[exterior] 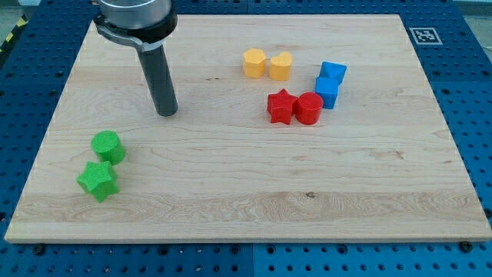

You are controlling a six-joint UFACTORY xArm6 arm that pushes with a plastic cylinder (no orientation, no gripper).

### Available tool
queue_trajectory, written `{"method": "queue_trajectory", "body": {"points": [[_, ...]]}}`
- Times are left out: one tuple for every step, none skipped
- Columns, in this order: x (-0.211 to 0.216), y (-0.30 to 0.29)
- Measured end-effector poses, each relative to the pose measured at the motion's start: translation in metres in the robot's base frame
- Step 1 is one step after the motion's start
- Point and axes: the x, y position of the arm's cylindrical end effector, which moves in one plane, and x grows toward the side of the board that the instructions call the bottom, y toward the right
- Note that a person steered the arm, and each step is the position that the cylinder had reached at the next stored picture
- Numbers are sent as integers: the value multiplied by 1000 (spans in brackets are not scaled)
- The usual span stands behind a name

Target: Move the red star to the right center of the board

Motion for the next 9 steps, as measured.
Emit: {"method": "queue_trajectory", "body": {"points": [[0,2],[0,6],[0,12],[0,22],[0,34],[0,46],[0,58],[0,73],[0,89]]}}
